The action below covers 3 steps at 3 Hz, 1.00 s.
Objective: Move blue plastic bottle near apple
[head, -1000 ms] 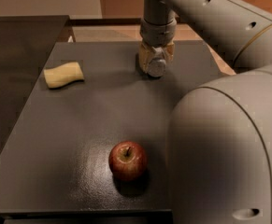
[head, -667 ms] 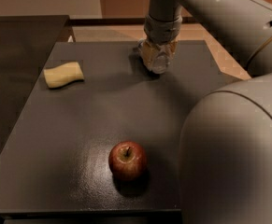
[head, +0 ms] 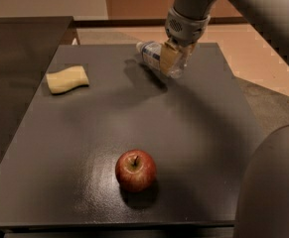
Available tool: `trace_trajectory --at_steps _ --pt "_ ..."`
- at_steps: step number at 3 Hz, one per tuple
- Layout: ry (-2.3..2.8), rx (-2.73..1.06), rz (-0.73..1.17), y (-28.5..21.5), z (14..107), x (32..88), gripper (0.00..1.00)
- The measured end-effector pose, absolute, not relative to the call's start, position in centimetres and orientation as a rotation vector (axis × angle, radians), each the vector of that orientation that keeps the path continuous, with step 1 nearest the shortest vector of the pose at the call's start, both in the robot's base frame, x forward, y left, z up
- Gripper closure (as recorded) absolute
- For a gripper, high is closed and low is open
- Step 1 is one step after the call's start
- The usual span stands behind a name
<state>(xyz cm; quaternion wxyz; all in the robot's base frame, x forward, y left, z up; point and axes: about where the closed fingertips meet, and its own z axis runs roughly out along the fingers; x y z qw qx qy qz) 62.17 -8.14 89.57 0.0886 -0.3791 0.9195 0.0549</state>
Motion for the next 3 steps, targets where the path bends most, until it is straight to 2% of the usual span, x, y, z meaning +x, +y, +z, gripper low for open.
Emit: trace_trajectory --at_steps 1,3 --pt "2.635 -1.265 0.229 -7.8 91.2 59.8 1.00" --pt "2.583 -1.292 0.279 -7.8 90.8 57.3 1.00"
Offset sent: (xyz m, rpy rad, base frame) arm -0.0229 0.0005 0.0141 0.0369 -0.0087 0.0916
